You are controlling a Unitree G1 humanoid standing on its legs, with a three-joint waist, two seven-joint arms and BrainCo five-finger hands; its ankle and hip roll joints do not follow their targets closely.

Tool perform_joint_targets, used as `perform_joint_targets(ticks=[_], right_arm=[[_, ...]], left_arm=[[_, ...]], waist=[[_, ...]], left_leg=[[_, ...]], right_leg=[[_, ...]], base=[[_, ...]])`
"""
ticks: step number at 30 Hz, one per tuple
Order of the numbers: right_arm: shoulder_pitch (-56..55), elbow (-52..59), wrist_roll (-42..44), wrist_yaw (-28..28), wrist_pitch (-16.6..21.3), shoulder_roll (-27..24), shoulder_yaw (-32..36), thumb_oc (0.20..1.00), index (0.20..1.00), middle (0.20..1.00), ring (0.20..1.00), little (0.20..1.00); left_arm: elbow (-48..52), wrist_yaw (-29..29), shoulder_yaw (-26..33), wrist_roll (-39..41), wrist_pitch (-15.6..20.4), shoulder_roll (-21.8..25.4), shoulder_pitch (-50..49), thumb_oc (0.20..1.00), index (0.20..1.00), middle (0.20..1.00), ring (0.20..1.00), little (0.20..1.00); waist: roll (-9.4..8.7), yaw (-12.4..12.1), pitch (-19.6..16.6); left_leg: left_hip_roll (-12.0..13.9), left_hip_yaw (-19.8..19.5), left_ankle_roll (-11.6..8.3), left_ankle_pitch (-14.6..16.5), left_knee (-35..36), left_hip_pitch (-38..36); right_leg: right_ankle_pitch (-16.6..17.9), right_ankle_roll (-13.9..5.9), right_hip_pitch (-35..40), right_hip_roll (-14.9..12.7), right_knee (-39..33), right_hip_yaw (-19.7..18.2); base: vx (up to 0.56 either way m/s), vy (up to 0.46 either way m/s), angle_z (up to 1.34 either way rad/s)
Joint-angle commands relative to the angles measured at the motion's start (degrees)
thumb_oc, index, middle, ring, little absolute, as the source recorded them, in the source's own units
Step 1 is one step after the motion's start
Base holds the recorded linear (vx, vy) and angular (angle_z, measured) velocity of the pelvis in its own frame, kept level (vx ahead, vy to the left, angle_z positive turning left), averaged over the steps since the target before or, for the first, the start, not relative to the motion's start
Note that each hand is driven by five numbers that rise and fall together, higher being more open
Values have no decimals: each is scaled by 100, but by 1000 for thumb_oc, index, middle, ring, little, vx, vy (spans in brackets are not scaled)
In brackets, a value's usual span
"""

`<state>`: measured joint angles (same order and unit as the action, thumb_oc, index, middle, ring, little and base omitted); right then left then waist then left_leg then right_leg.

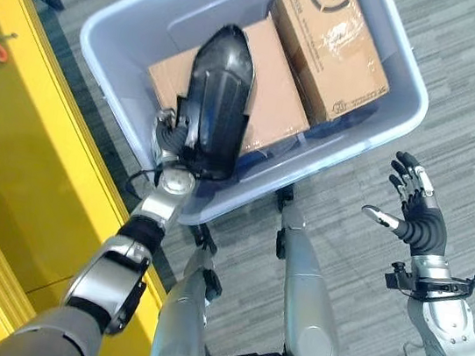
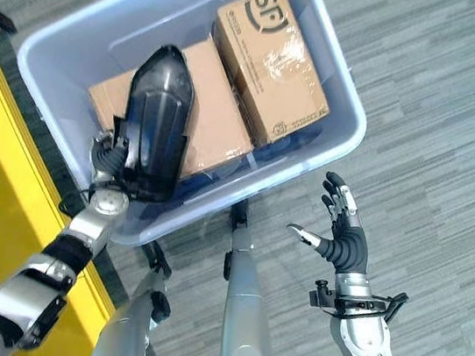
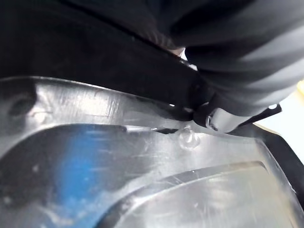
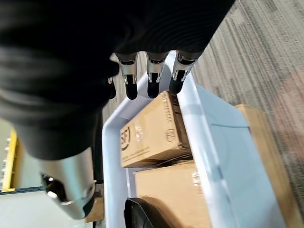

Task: Move parts from the plastic box to the shelf.

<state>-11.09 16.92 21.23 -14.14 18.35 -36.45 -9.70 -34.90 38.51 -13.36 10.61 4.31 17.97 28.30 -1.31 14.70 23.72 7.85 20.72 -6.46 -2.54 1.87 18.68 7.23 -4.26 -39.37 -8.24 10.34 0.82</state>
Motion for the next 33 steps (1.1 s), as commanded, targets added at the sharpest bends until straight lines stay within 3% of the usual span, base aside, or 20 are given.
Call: perform_joint_targets(ticks=[1, 3, 4, 11, 25, 27, 33], right_arm=[[-182, 208, 156, 20, 142, 49, 265, 1000, 1000, 1000, 1000, 1000], [-242, 199, 124, 48, 89, 74, 343, 1000, 1000, 1000, 1000, 1000], [-268, 144, 141, 109, 42, 140, 425, 1000, 1000, 1000, 1000, 1000], [-341, 40, 203, 374, -128, 216, 635, 1000, 1000, 1000, 1000, 1000], [-501, -125, 386, 1029, -493, 342, 884, 1000, 1000, 1000, 1000, 1000], [-558, -139, 414, 1139, -577, 344, 926, 1000, 1000, 1000, 1000, 1000], [-647, -192, 433, 1376, -745, 400, 983, 1000, 1000, 1000, 1000, 1000]], left_arm=[[318, -110, 189, -74, 297, -1, -290, 200, 200, 200, 200, 200], [927, -210, 275, -69, 384, 111, -582, 200, 200, 200, 200, 200], [1429, -349, 454, -94, 436, 228, -911, 200, 200, 200, 200, 200], [2520, -769, 870, -140, 608, 496, -1541, 200, 200, 200, 200, 200], [3723, -1835, 1409, 188, 830, 718, -2696, 200, 200, 200, 200, 200], [3879, -2173, 1409, 831, 876, 634, -2996, 200, 200, 200, 200, 200], [4384, -2678, 1645, 922, 769, 687, -3737, 200, 200, 200, 200, 200]], waist=[[41, 37, -192], [78, -17, -289], [81, -65, -416], [215, -218, -744], [357, -459, -1301], [380, -499, -1352], [437, -664, -1605]], left_leg=[[385, -313, -403, 297, -547, -128], [397, -337, -418, 217, -429, -281], [407, -315, -399, 16, -230, -461], [483, -336, -456, -175, 226, -972], [601, -478, -418, -102, 279, -1496], [610, -539, -401, -64, 271, -1626], [648, -736, -376, -71, 288, -1840]], right_leg=[[-246, -521, 514, -179, -298, -119], [-245, -523, 676, -198, -363, -57], [-119, -485, 868, -225, -503, 15], [-156, -512, 1432, -231, -758, 211], [-336, -528, 2260, -311, -907, 473], [-418, -532, 2454, -320, -886, 538], [-602, -512, 2871, -293, -828, 752]], base=[[38, 6, 9], [42, -15, 8], [26, -34, 8], [55, 0, 12], [50, 11, 10], [41, -8, 13], [36, -36, 22]])
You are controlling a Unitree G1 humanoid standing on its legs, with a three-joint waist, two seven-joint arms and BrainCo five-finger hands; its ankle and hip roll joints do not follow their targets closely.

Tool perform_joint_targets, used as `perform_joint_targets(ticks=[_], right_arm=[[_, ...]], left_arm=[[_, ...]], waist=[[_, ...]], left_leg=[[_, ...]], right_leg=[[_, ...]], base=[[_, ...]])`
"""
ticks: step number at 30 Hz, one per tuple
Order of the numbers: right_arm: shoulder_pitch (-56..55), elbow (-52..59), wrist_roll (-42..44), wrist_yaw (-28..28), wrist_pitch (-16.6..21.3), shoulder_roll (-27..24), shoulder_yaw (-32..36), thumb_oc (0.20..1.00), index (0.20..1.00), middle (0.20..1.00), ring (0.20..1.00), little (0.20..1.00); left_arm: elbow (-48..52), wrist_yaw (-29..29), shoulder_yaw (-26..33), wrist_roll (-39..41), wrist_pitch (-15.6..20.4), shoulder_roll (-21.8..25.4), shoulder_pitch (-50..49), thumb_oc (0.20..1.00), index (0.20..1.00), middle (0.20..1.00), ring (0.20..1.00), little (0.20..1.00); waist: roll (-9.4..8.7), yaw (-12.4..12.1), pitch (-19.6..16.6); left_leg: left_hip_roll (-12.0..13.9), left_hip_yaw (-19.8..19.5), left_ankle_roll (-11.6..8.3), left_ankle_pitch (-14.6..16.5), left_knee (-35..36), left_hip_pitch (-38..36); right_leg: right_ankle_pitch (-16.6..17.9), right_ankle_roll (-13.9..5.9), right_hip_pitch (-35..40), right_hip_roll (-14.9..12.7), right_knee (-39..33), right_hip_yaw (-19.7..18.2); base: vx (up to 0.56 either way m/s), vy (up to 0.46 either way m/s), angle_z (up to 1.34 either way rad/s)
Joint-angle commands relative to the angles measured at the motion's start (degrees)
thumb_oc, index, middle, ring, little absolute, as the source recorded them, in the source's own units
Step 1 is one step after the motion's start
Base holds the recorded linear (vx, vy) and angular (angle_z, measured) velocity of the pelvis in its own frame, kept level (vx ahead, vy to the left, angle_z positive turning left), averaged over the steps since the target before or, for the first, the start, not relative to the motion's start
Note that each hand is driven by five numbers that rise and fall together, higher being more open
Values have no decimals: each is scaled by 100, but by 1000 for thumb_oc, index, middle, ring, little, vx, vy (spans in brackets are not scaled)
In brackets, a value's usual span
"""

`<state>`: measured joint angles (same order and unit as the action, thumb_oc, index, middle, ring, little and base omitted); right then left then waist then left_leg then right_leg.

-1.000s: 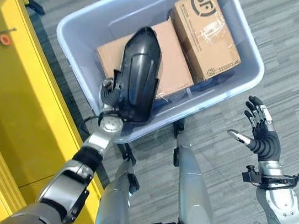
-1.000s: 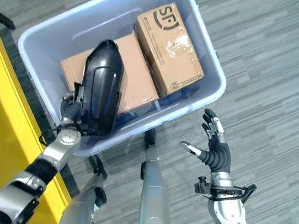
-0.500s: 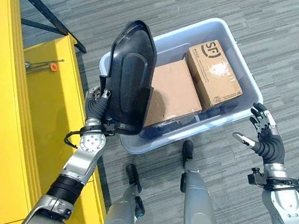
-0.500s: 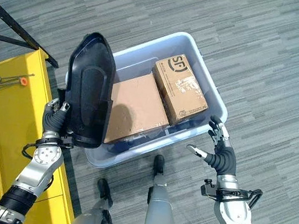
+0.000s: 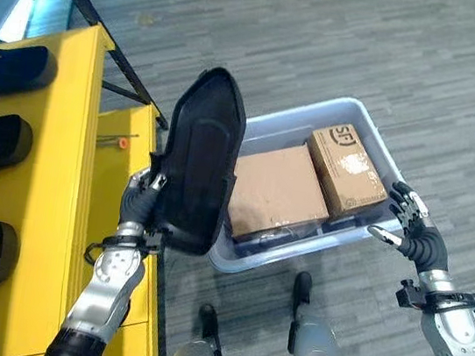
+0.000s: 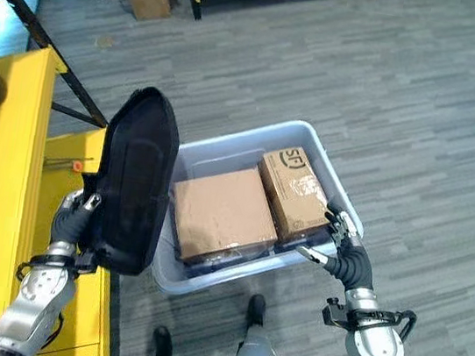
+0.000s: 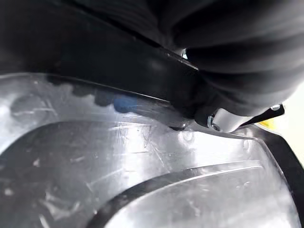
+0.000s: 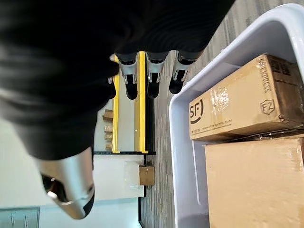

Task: Move parts from the plastic box to the shelf.

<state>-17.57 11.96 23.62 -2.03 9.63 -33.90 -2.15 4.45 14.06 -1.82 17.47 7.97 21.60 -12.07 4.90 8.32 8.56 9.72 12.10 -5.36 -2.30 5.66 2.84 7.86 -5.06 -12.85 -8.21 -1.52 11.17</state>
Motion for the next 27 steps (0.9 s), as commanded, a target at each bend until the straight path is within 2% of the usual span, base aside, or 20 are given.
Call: perform_joint_targets(ticks=[1, 5, 8, 9, 10, 12, 13, 14, 15, 16, 17, 19, 20, 21, 22, 23, 24, 25, 27], right_arm=[[20, 243, 234, 202, 72, 200, 216, 1000, 1000, 1000, 1000, 1000], [84, 203, 248, 251, 5, 253, 173, 1000, 1000, 1000, 1000, 1000], [232, 178, 313, 326, -71, 244, 53, 1000, 1000, 1000, 1000, 1000], [308, 186, 276, 344, -101, 190, 34, 1000, 1000, 1000, 1000, 1000], [429, 164, 264, 349, -81, 110, -28, 1000, 1000, 1000, 1000, 1000], [502, 158, 268, 345, -40, 54, -64, 1000, 1000, 1000, 1000, 1000], [525, 34, 278, 273, -14, 67, -32, 1000, 1000, 1000, 1000, 1000], [550, 18, 254, 242, -1, 61, -27, 1000, 1000, 1000, 1000, 1000], [564, -50, 204, 214, -1, 64, -53, 1000, 1000, 1000, 1000, 1000], [570, -56, 204, 214, 3, 66, -55, 1000, 1000, 1000, 1000, 1000], [602, -103, 172, 232, -20, 71, -92, 1000, 1000, 1000, 1000, 1000], [633, -134, 163, 318, -77, 93, -178, 1000, 1000, 1000, 1000, 1000], [623, -127, 180, 368, -97, 108, -208, 1000, 1000, 1000, 1000, 1000], [553, -153, 223, 372, -70, 229, -189, 1000, 1000, 1000, 1000, 1000], [549, -154, 223, 373, -67, 231, -192, 1000, 1000, 1000, 1000, 1000], [446, -188, 235, 363, -73, 371, -98, 1000, 1000, 1000, 1000, 1000], [438, -184, 234, 364, -74, 373, -94, 1000, 1000, 1000, 1000, 1000], [351, -173, 230, 362, -89, 433, -40, 1000, 1000, 1000, 1000, 1000], [235, -149, 208, 357, -134, 506, 109, 1000, 1000, 1000, 1000, 1000]], left_arm=[[497, -345, 567, 422, 388, 234, 79, 200, 200, 200, 200, 200], [629, -414, 769, 652, 346, 90, -330, 200, 200, 200, 200, 200], [713, -498, 935, 878, 278, -129, -714, 200, 200, 200, 200, 200], [757, -532, 958, 991, 257, -216, -834, 200, 200, 200, 200, 200], [775, -537, 964, 1093, 231, -273, -874, 200, 200, 200, 200, 200], [781, -557, 951, 1086, 225, -307, -884, 200, 200, 200, 200, 200], [731, -555, 885, 1087, 229, -345, -812, 200, 200, 200, 200, 200], [704, -558, 866, 1076, 235, -345, -748, 200, 200, 200, 200, 200], [657, -559, 869, 1039, 247, -351, -687, 200, 200, 200, 200, 200], [656, -559, 871, 1039, 247, -350, -684, 200, 200, 200, 200, 200], [647, -570, 893, 1035, 268, -344, -665, 200, 200, 200, 200, 200], [671, -581, 953, 943, 292, -360, -675, 200, 200, 200, 200, 200], [685, -586, 983, 914, 287, -374, -656, 200, 200, 200, 200, 200], [713, -603, 983, 895, 250, -389, -596, 200, 200, 200, 200, 200], [718, -604, 984, 894, 246, -387, -603, 200, 200, 200, 200, 200], [727, -623, 967, 868, 232, -356, -513, 200, 200, 200, 200, 200], [726, -623, 963, 868, 232, -354, -513, 200, 200, 200, 200, 200], [719, -621, 938, 855, 231, -323, -470, 200, 200, 200, 200, 200], [734, -647, 859, 761, 210, -303, -396, 200, 200, 200, 200, 200]], waist=[[-170, -111, -175], [-147, -237, -220], [-120, -459, -195], [-95, -574, -155], [-51, -719, -49], [-17, -861, 68], [-18, -951, 210], [-32, -953, 275], [-72, -993, 328], [-77, -989, 332], [-118, -1018, 349], [-236, -1072, 307], [-260, -1088, 259], [-267, -980, 201], [-262, -972, 213], [-225, -816, 120], [-219, -810, 132], [-169, -731, 94], [-113, -651, 86]], left_leg=[[487, 30, -464, -125, -88, -330], [572, -140, -422, -176, -105, -454], [711, -352, -400, -402, -168, -522], [804, -490, -464, -665, -224, -458], [907, -738, -594, -1079, -278, -272], [920, -986, -736, -1545, -257, 29], [847, -926, -750, -1963, -219, 383], [758, -810, -685, -1946, -244, 493], [669, -612, -618, -1808, -368, 562], [664, -616, -614, -1799, -382, 568], [592, -667, -559, -1582, -654, 573], [195, -987, -315, -759, -1208, 479], [40, -994, -253, -336, -1424, 302], [-7, -624, -126, 161, -1774, 12], [-1, -631, -124, 183, -1786, -4], [67, -247, -100, 447, -1818, -449], [69, -255, -99, 452, -1804, -475], [46, -172, -97, 582, -1561, -742], [-58, -136, 18, 847, -1143, -716]], right_leg=[[-770, -411, 330, -263, 438, -210], [-1025, -348, 439, -203, 775, -133], [-1273, -238, 498, -77, 1109, -33], [-1378, -165, 565, 19, 1152, 65], [-1461, -43, 626, 129, 1149, 241], [-1455, 59, 637, 211, 1005, 423], [-1429, 140, 682, 187, 773, 749], [-1403, 143, 700, 148, 722, 879], [-1350, 153, 709, 65, 670, 1032], [-1349, 150, 713, 60, 667, 1035], [-1298, 153, 683, -2, 643, 1101], [-1114, 128, 677, -136, 510, 1207], [-1164, 115, 704, -151, 495, 1215], [-1174, 162, 729, -219, 571, 1566], [-1187, 157, 751, -216, 578, 1575], [-1195, 167, 740, -304, 743, 1917], [-1211, 158, 757, -308, 763, 1928], [-1196, 122, 718, -387, 920, 2058], [-1080, -15, 720, -610, 1121, 2200]], base=[[32, -83, 28], [5, -75, 24], [-29, -118, 21], [-130, -224, 33], [-182, -230, 41], [-230, -187, 101], [-251, -166, 168], [-263, -172, 182], [-129, -76, 160], [-154, -95, 166], [-121, -99, 134], [-110, -170, 40], [-97, -169, 38], [-53, -109, 70], [-120, 9, 115], [-37, 55, 145], [-44, 103, 134], [-8, 132, 130], [-16, 200, 124]])
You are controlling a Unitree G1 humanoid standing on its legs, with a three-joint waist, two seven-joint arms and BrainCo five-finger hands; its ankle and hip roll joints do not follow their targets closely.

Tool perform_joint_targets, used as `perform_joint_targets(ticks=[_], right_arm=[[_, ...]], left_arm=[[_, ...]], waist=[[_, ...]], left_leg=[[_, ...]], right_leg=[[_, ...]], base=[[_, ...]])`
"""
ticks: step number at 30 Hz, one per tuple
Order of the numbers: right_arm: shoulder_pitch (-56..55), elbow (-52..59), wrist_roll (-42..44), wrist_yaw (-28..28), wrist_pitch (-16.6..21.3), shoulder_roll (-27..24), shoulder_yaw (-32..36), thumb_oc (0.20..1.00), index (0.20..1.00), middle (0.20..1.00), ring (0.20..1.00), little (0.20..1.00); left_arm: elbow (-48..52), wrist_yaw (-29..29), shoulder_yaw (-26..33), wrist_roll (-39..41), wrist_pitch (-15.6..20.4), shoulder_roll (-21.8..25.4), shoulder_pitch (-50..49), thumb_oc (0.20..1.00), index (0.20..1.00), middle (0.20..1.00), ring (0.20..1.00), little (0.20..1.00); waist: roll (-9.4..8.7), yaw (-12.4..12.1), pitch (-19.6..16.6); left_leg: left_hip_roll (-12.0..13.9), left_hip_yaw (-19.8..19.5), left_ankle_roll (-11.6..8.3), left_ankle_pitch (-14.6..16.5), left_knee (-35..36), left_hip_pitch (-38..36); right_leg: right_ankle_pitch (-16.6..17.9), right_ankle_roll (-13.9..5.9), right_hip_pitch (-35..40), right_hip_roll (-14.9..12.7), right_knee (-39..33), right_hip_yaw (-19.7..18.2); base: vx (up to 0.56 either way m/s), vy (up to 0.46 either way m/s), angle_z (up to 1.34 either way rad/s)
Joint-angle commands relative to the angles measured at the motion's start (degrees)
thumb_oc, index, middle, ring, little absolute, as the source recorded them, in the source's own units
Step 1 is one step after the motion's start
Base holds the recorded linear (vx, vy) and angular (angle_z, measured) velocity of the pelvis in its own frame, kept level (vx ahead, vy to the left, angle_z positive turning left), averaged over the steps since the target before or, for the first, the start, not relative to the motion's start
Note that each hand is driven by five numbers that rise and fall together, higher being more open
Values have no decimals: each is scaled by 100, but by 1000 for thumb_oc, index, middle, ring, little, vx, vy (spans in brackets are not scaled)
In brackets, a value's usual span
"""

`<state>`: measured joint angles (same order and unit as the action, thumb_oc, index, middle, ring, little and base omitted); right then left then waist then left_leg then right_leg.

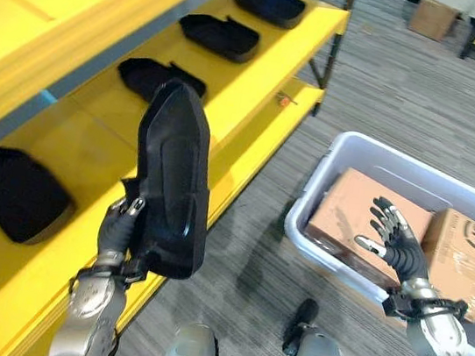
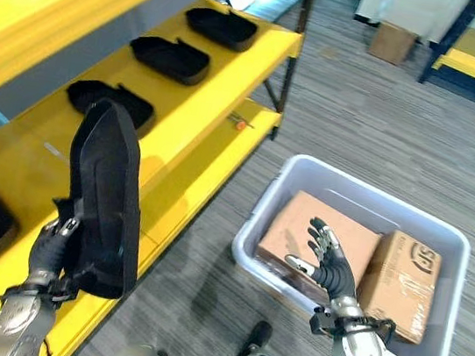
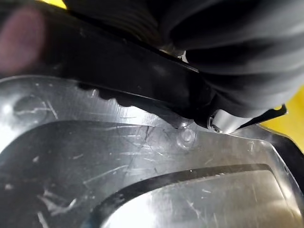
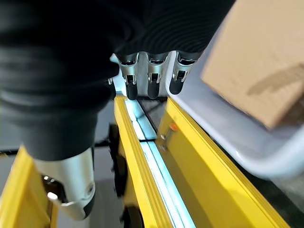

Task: Move parts from the plastic box to the shelf.

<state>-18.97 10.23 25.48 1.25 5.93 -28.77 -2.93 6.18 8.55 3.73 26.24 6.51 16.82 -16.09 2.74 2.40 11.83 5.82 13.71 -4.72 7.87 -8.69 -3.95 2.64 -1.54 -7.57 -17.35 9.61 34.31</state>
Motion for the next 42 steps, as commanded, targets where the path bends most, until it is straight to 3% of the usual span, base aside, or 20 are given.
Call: perform_joint_targets(ticks=[1, 2, 3, 11, 12, 13, 14, 15, 18, 19, 25, 30, 31, 32, 33, 35, 37, 39, 41, 42], right_arm=[[338, 6, 15, 61, 213, 39, 211, 1000, 1000, 1000, 1000, 1000], [351, -34, 18, 61, 193, 74, 208, 1000, 1000, 1000, 1000, 1000], [312, -83, 112, 110, 152, 183, 264, 1000, 1000, 1000, 1000, 1000], [242, -154, 70, 124, 99, 603, 235, 1000, 1000, 1000, 1000, 1000], [254, -172, 94, 125, 105, 662, 199, 1000, 1000, 1000, 1000, 1000], [242, -122, 169, 200, 70, 700, 204, 1000, 1000, 1000, 1000, 1000], [242, -119, 169, 201, 68, 700, 207, 1000, 1000, 1000, 1000, 1000], [107, -75, 233, 347, 48, 609, 265, 1000, 1000, 1000, 1000, 1000], [65, -84, 239, 403, 79, 555, 282, 1000, 1000, 1000, 1000, 1000], [84, -106, 216, 421, 89, 522, 238, 1000, 1000, 1000, 1000, 1000], [233, -84, 250, 459, 31, 411, 85, 1000, 1000, 1000, 1000, 1000], [291, -98, 226, 496, 54, 285, 105, 1000, 1000, 1000, 1000, 1000], [318, -128, 214, 482, 80, 172, 174, 1000, 1000, 1000, 1000, 1000], [365, -140, 227, 438, 94, 145, 245, 1000, 1000, 1000, 1000, 1000], [370, -143, 227, 437, 95, 145, 245, 1000, 1000, 1000, 1000, 1000], [333, -174, 249, 403, 74, 159, 278, 1000, 1000, 1000, 1000, 1000], [264, -181, 333, 364, 58, 184, 320, 1000, 1000, 1000, 1000, 1000], [181, -167, 407, 331, 51, 212, 409, 1000, 1000, 1000, 1000, 1000], [99, -152, 433, 212, 76, 162, 523, 1000, 1000, 1000, 1000, 1000], [84, -151, 432, 181, 77, 128, 562, 1000, 1000, 1000, 1000, 1000]], left_arm=[[580, -128, 318, -117, 346, 187, -14, 200, 200, 200, 200, 200], [604, -123, 332, -155, 340, 230, -28, 200, 200, 200, 200, 200], [724, -111, 462, -302, 314, 293, -89, 200, 200, 200, 200, 200], [912, -135, 566, -674, 253, 515, -225, 200, 200, 200, 200, 200], [896, -126, 519, -690, 251, 573, -173, 200, 200, 200, 200, 200], [802, -115, 362, -627, 318, 689, -11, 200, 200, 200, 200, 200], [798, -116, 360, -627, 320, 688, -7, 200, 200, 200, 200, 200], [752, -202, 247, -640, 322, 661, 38, 200, 200, 200, 200, 200], [734, -234, 224, -643, 294, 620, 23, 200, 200, 200, 200, 200], [729, -236, 187, -642, 294, 592, 16, 200, 200, 200, 200, 200], [803, -168, 449, -547, 360, 412, -324, 200, 200, 200, 200, 200], [824, -239, 482, -492, 376, 367, -391, 200, 200, 200, 200, 200], [811, -273, 462, -471, 405, 375, -324, 200, 200, 200, 200, 200], [789, -271, 446, -442, 396, 411, -211, 200, 200, 200, 200, 200], [787, -271, 447, -441, 396, 411, -207, 200, 200, 200, 200, 200], [740, -274, 451, -459, 386, 400, -197, 200, 200, 200, 200, 200], [654, -228, 346, -410, 382, 322, -147, 200, 200, 200, 200, 200], [627, -207, 327, -390, 367, 284, -147, 200, 200, 200, 200, 200], [621, -139, 234, -361, 336, 294, -45, 200, 200, 200, 200, 200], [589, -139, 222, -350, 331, 311, -15, 200, 200, 200, 200, 200]], waist=[[106, -44, -241], [80, -66, -227], [-30, -206, -164], [-315, -363, -167], [-333, -301, -168], [-368, 61, -120], [-371, 43, -130], [-417, 182, -134], [-491, 198, -209], [-543, 199, -283], [-623, -148, -525], [-614, -223, -417], [-609, -258, -233], [-640, -175, -191], [-634, -178, -195], [-681, -126, -222], [-665, -43, -257], [-579, 73, -349], [-371, 220, -381], [-320, 249, -376]], left_leg=[[340, -288, -27, -107, 391, -52], [286, -356, 30, -51, 404, -46], [66, -422, 153, 42, 498, -5], [-634, -991, 512, 93, 860, -77], [-660, -1098, 545, 48, 930, -116], [-724, -1468, 653, -238, 988, -50], [-725, -1449, 650, -251, 996, -38], [-810, -1694, 742, -428, 1000, 23], [-910, -1816, 796, -538, 980, 152], [-965, -1923, 797, -618, 993, 225], [-946, -1834, 651, -905, 1245, 502], [-1041, -1893, 594, -869, 781, 783], [-1114, -1796, 458, -809, 251, 1102], [-908, -1392, 459, -506, -101, 1120], [-899, -1390, 457, -482, -130, 1139], [-554, -1217, 436, -326, -276, 1035], [59, -1216, 338, -445, -217, 808], [615, -1101, 194, -857, 94, 568], [1534, -942, -140, -1834, 741, 470], [1678, -950, -227, -2066, 897, 466]], right_leg=[[-525, -391, 172, 211, 154, -105], [-451, -440, 159, 127, 205, -106], [-115, -664, 245, -210, 186, 39], [668, -1147, 541, -854, 215, 115], [681, -1129, 460, -795, 310, -184], [383, -801, -83, 151, 572, -1942], [388, -792, -112, 154, 578, -1961], [-353, -544, -117, 1162, 980, -2508], [-622, -404, -91, 1580, 1207, -2561], [-691, -370, -47, 1814, 1249, -2854], [-773, -257, 686, 1800, -506, -2943], [-709, -172, 800, 1763, -742, -2863], [-670, -146, 741, 1640, -702, -2663], [-611, -157, 609, 1460, -623, -2504], [-616, -157, 599, 1468, -615, -2506], [-598, -157, 544, 1318, -613, -2435], [-679, -153, 537, 1199, -515, -2337], [-737, -181, 467, 1097, -427, -2178], [-903, -277, 267, 817, 59, -1957], [-953, -317, 203, 728, 237, -1935]], base=[[-5, 203, 84], [-54, 382, 44], [-52, 315, 24], [-21, 270, 61], [-72, 328, 84], [-80, 263, 112], [-76, 365, 123], [-7, 207, 49], [-25, 100, 51], [-38, 26, 43], [-81, -71, -4], [-114, -45, 8], [-303, 55, 62], [-298, 56, 80], [-159, 62, 84], [-61, 65, 71], [-25, 127, 41], [3, 203, 57], [20, 413, 62], [20, 304, 98]])
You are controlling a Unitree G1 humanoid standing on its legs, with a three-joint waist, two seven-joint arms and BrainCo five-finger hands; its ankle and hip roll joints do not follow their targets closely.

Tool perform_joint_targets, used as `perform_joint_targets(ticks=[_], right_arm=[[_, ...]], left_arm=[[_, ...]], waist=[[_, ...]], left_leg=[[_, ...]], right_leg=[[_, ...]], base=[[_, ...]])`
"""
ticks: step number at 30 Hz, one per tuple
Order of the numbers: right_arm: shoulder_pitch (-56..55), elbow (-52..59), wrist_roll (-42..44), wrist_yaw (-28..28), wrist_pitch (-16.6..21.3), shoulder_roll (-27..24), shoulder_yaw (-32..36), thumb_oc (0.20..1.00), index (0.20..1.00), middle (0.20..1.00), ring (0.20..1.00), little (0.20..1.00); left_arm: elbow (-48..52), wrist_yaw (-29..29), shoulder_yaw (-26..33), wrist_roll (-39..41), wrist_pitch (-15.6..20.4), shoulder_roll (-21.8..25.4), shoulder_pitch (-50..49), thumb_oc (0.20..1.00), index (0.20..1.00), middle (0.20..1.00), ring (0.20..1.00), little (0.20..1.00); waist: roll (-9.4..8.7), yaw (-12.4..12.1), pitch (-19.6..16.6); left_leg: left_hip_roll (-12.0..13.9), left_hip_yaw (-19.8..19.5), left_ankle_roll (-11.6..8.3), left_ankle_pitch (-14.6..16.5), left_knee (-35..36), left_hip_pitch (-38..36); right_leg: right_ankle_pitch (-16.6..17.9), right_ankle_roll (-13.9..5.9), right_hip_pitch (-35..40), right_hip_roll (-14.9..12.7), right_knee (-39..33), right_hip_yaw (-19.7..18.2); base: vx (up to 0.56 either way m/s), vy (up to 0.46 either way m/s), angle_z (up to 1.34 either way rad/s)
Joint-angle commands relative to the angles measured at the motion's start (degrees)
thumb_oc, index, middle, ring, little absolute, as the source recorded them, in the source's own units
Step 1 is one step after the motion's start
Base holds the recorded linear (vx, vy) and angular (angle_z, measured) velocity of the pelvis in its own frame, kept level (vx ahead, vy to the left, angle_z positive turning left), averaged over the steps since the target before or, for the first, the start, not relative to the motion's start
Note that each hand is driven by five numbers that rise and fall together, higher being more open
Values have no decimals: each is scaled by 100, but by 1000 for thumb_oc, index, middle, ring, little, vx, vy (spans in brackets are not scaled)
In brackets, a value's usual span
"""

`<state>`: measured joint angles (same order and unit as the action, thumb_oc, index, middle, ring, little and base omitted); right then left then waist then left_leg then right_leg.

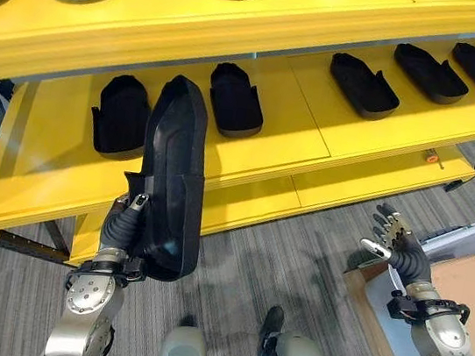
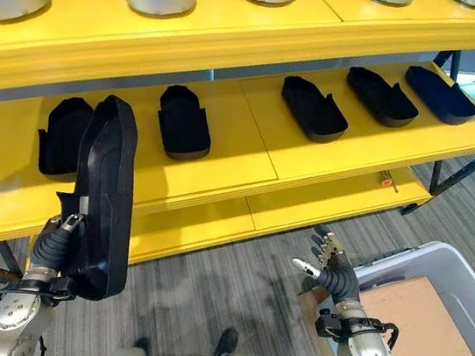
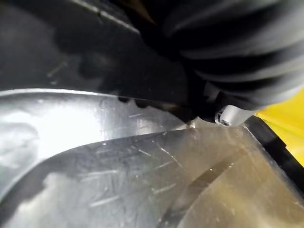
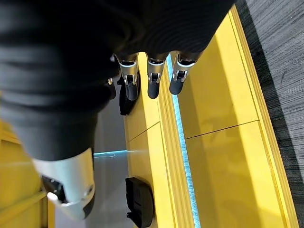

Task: Move parts from the plastic box to the shelf.

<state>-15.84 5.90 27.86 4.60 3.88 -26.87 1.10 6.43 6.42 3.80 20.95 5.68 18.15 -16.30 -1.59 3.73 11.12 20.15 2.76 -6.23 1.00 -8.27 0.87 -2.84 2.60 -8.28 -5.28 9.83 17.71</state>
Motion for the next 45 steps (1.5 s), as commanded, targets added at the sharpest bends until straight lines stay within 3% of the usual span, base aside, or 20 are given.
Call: perform_joint_targets(ticks=[1, 2, 4, 5, 6, 9, 10, 11, 13, 15, 17, 21, 22, 24, 27, 29, 31, 33, 41, 45], right_arm=[[-230, 285, 195, -155, 281, -65, 163, 1000, 1000, 1000, 1000, 1000], [-254, 301, 194, -170, 268, -110, 274, 1000, 1000, 1000, 1000, 1000], [-286, 323, 150, -138, 245, -57, 344, 1000, 1000, 1000, 1000, 1000], [-287, 325, 148, -137, 243, -54, 348, 1000, 1000, 1000, 1000, 1000], [-322, 368, 149, -118, 223, 49, 414, 1000, 1000, 1000, 1000, 1000], [-225, 459, 147, -31, 211, 210, 268, 1000, 1000, 1000, 1000, 1000], [-221, 458, 146, -31, 211, 214, 268, 1000, 1000, 1000, 1000, 1000], [-176, 478, 160, -9, 218, 266, 169, 1000, 1000, 1000, 1000, 1000], [-181, 474, 157, 13, 213, 315, 145, 1000, 1000, 1000, 1000, 1000], [-200, 467, 153, 44, 189, 411, 94, 1000, 1000, 1000, 1000, 1000], [-115, 397, 107, 19, 166, 522, -69, 1000, 1000, 1000, 1000, 1000], [24, 339, 88, 60, 168, 503, -227, 1000, 1000, 1000, 1000, 1000], [43, 326, 99, 76, 161, 487, -232, 1000, 1000, 1000, 1000, 1000], [54, 321, 119, 99, 150, 402, -239, 1000, 1000, 1000, 1000, 1000], [119, 264, 123, 107, 154, 298, -285, 1000, 1000, 1000, 1000, 1000], [78, 332, 127, 125, 157, 304, -273, 1000, 1000, 1000, 1000, 1000], [28, 343, 87, 126, 161, 293, -245, 1000, 1000, 1000, 1000, 1000], [4, 358, 85, 133, 159, 263, -201, 1000, 1000, 1000, 1000, 1000], [-269, 390, 116, 197, 128, 191, -23, 1000, 1000, 1000, 1000, 1000], [-261, 343, 150, 206, 132, 114, 9, 1000, 1000, 1000, 1000, 1000]], left_arm=[[560, 75, 212, 180, 414, 175, 11, 200, 200, 200, 200, 200], [520, 40, 198, 177, 427, 209, 82, 200, 200, 200, 200, 200], [515, 15, 178, 161, 416, 225, 133, 200, 200, 200, 200, 200], [513, 15, 175, 161, 417, 227, 136, 200, 200, 200, 200, 200], [505, -29, 167, 157, 432, 292, 170, 200, 200, 200, 200, 200], [532, -26, 172, 122, 448, 500, 190, 200, 200, 200, 200, 200], [533, -25, 174, 122, 447, 504, 193, 200, 200, 200, 200, 200], [542, 7, 162, 101, 458, 575, 205, 200, 200, 200, 200, 200], [545, 13, 180, 88, 453, 597, 201, 200, 200, 200, 200, 200], [563, 38, 225, 26, 439, 673, 201, 200, 200, 200, 200, 200], [564, 133, 280, -68, 441, 751, 253, 200, 200, 200, 200, 200], [573, 166, 317, -114, 471, 739, 274, 200, 200, 200, 200, 200], [557, 157, 286, -114, 465, 726, 298, 200, 200, 200, 200, 200], [548, 116, 253, -80, 460, 666, 266, 200, 200, 200, 200, 200], [546, 76, 220, -67, 411, 557, 215, 200, 200, 200, 200, 200], [513, 45, 201, -63, 418, 497, 221, 200, 200, 200, 200, 200], [474, 42, 132, -88, 439, 446, 212, 200, 200, 200, 200, 200], [511, 38, 145, -70, 457, 408, 207, 200, 200, 200, 200, 200], [518, -71, 72, -57, 408, 360, 104, 200, 200, 200, 200, 200], [552, -85, 85, -17, 429, 331, 137, 200, 200, 200, 200, 200]], waist=[[119, 123, -307], [242, 111, -290], [286, 136, -328], [278, 139, -329], [237, 132, -281], [100, 20, -243], [89, 33, -260], [38, -35, -254], [-5, -38, -276], [-64, -68, -287], [-22, -79, -257], [91, -111, -192], [116, -54, -208], [155, 2, -179], [142, 69, -125], [88, 109, -96], [21, 124, -144], [-3, 53, -203], [-2, 137, -383], [16, 122, -286]], left_leg=[[248, 139, -83, -1404, 889, -24], [218, -48, -241, -1320, 941, -130], [63, 47, -249, -869, 806, 10], [49, 37, -242, -843, 768, 30], [-181, 37, -209, -365, 465, 81], [-738, -63, -102, 188, -58, 283], [-760, -74, -88, 169, -60, 318], [-1015, -101, 10, 346, -214, 450], [-1150, -115, 76, 422, -295, 527], [-1401, -126, 227, 559, -364, 616], [-1653, -93, 464, 639, -254, 526], [-1718, 64, 636, 601, 70, 261], [-1732, 49, 658, 544, 259, 158], [-1745, 92, 684, 539, 434, -51], [-1786, 134, 669, 572, 602, -301], [-1803, 73, 634, 596, 477, -272], [-1785, 121, 599, 626, 474, -291], [-1713, 203, 522, 629, 414, -280], [-1357, 234, 256, 516, 513, -434], [-1269, 168, 104, 354, -25, -193]], right_leg=[[-422, -728, 259, -481, 245, -269], [-454, -858, 204, -686, 521, -345], [-412, -938, 295, -840, 533, -328], [-414, -947, 296, -856, 535, -325], [-340, -1038, 501, -1087, 516, -323], [131, -1263, 842, -1504, 208, -283], [163, -1269, 832, -1519, 179, -270], [454, -1333, 890, -1710, 44, -258], [616, -1383, 888, -1825, 21, -248], [1014, -1426, 855, -2031, 26, -262], [1404, -1300, 616, -2172, 359, -391], [1000, -1145, 304, -1847, 906, -279], [682, -1038, 150, -1468, 882, -360], [317, -950, -115, -985, 818, -401], [304, -913, -339, -588, 237, -234], [301, -999, -242, -625, 130, -446], [274, -959, 17, -417, -159, -752], [297, -976, 129, -447, -302, -599], [60, -826, 436, -192, -509, -509], [-72, -697, 483, -126, -477, -450]], base=[[67, 364, 102], [87, 342, 69], [78, 308, 22], [102, 304, 33], [147, 374, 58], [135, 393, 60], [96, 361, 25], [58, 307, 20], [55, 262, 15], [50, 277, 22], [58, 458, 24], [36, 267, -12], [103, 239, -38], [105, 154, -49], [98, 30, -13], [91, -52, -9], [111, -106, 40], [98, -132, 38], [95, -159, 0], [9, -137, 8]])
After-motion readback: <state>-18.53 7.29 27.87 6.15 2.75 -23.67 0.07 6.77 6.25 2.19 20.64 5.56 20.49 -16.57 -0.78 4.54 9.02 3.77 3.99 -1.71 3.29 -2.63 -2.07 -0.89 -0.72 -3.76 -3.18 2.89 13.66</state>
